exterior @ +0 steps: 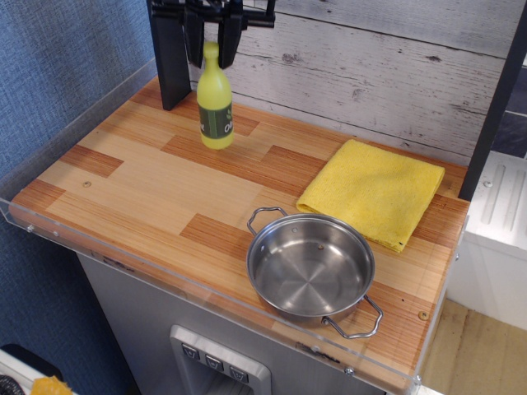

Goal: Take the bottle from the silver vessel and place it before the cloth.

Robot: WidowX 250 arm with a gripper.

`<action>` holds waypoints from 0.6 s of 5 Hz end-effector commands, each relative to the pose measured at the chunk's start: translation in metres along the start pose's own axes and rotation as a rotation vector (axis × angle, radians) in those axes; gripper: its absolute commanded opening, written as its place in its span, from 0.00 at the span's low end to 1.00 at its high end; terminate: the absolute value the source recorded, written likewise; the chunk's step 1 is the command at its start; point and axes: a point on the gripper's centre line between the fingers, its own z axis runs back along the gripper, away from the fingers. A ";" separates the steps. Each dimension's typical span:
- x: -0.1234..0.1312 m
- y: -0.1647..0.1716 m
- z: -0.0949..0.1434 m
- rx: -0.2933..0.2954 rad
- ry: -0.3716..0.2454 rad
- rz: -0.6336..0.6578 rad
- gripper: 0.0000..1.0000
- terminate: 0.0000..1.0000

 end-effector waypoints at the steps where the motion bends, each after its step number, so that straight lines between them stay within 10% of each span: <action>1: 0.015 0.003 0.001 -0.041 0.019 0.032 0.00 0.00; 3: 0.013 0.001 -0.002 -0.039 0.058 0.033 0.00 0.00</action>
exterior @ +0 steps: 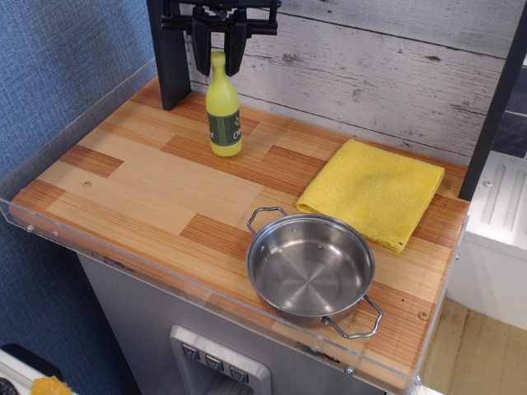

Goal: Take the bottle from the silver vessel and place it before the cloth.

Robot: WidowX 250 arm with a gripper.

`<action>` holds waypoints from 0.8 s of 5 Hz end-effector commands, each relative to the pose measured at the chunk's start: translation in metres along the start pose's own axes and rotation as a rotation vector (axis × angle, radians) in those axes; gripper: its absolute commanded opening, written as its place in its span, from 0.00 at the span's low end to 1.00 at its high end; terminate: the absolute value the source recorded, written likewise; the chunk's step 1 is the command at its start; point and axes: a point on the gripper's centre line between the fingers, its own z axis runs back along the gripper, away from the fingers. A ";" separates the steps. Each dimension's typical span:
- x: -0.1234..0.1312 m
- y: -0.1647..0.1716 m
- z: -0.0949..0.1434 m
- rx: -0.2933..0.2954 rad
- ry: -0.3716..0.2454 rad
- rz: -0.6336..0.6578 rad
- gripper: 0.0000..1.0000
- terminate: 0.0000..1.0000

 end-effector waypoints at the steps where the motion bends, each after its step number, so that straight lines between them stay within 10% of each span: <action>1: 0.000 0.007 0.013 -0.008 0.007 0.026 1.00 0.00; 4: -0.005 0.010 0.036 -0.028 -0.029 0.028 1.00 0.00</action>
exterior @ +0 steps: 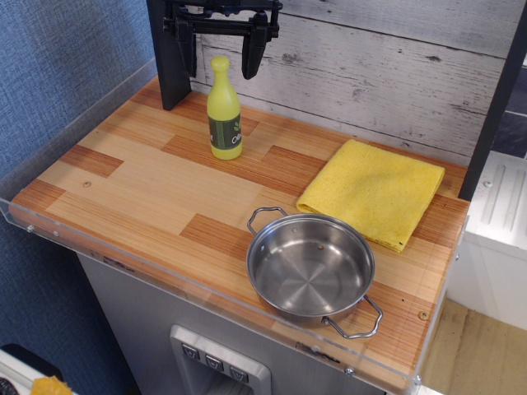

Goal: Take the bottle from the silver vessel and place it before the cloth.

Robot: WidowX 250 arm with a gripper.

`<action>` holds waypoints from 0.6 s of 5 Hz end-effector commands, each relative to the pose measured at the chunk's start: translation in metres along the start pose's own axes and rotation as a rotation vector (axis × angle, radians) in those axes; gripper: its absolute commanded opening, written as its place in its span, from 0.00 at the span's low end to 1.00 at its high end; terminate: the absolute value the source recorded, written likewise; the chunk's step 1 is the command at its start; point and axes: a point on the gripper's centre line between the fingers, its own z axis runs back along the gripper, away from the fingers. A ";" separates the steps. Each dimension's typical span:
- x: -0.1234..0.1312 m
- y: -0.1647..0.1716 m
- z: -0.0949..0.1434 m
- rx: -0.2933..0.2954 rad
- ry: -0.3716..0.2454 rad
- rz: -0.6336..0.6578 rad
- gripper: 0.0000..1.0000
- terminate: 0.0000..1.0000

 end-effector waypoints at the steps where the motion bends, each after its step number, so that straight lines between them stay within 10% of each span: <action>1: -0.007 0.013 0.058 -0.051 -0.128 0.022 1.00 0.00; 3: -0.030 0.015 0.086 -0.087 -0.170 0.020 1.00 0.00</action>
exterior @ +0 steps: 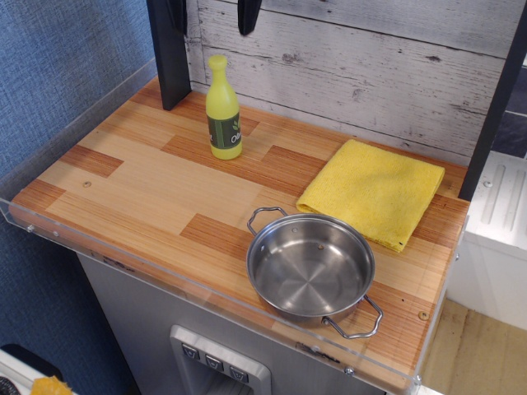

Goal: Take the bottle from the silver vessel and place it before the cloth.

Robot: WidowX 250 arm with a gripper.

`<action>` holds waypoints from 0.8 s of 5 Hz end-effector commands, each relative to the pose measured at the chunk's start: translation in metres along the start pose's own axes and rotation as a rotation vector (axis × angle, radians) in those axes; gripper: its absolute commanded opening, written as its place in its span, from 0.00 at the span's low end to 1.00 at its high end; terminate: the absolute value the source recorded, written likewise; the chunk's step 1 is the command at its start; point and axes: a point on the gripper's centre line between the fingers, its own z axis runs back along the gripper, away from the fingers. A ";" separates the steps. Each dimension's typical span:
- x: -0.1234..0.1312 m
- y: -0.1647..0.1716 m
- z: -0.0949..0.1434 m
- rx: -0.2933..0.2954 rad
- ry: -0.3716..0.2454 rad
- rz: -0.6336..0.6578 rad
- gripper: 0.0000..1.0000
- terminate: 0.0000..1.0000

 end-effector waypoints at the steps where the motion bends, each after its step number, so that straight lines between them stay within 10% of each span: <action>1: -0.041 0.014 0.045 -0.023 -0.052 -0.033 1.00 0.00; 4: -0.109 0.070 0.047 0.009 -0.081 0.031 1.00 0.00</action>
